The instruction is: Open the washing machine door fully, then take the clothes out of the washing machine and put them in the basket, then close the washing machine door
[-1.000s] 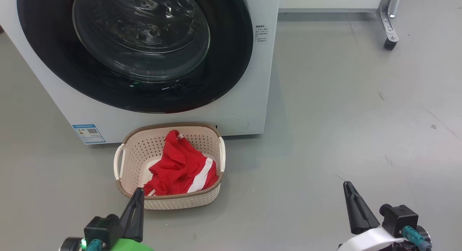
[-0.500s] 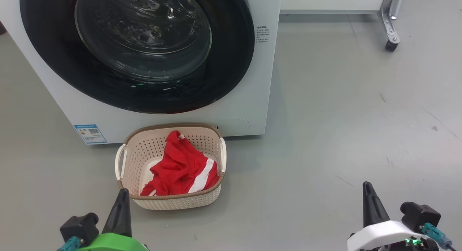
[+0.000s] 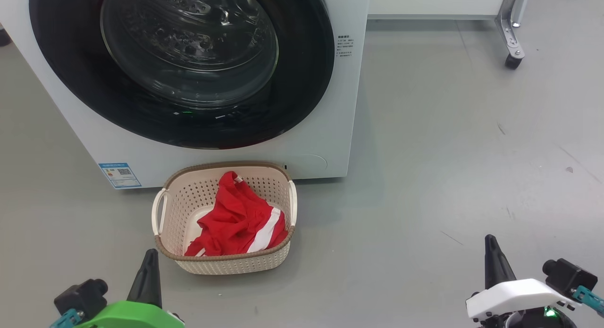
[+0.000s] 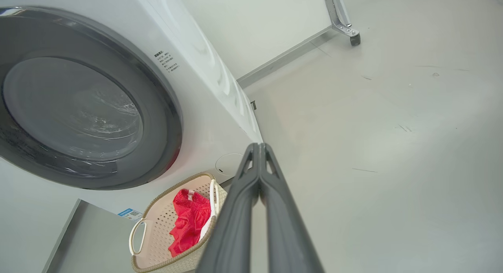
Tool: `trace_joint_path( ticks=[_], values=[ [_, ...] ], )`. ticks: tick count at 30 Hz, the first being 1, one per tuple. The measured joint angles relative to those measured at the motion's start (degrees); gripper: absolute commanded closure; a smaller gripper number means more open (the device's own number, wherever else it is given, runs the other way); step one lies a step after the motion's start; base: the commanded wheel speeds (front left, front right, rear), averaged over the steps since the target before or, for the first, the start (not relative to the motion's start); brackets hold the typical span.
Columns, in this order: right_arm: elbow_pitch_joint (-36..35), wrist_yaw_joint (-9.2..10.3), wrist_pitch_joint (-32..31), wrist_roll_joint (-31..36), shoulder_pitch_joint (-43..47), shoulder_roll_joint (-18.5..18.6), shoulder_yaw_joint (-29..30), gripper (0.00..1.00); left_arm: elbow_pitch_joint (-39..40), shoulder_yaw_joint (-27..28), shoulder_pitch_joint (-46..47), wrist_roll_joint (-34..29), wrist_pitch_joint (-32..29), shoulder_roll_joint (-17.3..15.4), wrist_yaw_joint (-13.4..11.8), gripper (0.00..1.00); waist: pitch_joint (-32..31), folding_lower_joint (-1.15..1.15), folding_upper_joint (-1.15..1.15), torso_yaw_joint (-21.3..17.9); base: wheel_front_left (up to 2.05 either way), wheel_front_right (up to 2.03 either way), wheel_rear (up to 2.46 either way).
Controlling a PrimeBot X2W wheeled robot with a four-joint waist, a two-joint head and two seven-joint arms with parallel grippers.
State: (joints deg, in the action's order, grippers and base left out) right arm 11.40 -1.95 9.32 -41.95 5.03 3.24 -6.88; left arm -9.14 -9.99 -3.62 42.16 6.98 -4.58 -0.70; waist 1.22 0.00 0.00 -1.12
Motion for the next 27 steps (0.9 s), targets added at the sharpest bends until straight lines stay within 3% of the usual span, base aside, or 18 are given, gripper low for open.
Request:
trace_joint_path(
  ticks=[27],
  values=[
    [1.30,-1.54,-5.01,-20.95,-2.81,0.46,4.20,1.00,-2.26,4.31,2.02,20.84,-4.31,-0.02,2.66,1.00,-0.40,0.00,0.00,0.44,0.00,0.00,0.00]
  ],
)
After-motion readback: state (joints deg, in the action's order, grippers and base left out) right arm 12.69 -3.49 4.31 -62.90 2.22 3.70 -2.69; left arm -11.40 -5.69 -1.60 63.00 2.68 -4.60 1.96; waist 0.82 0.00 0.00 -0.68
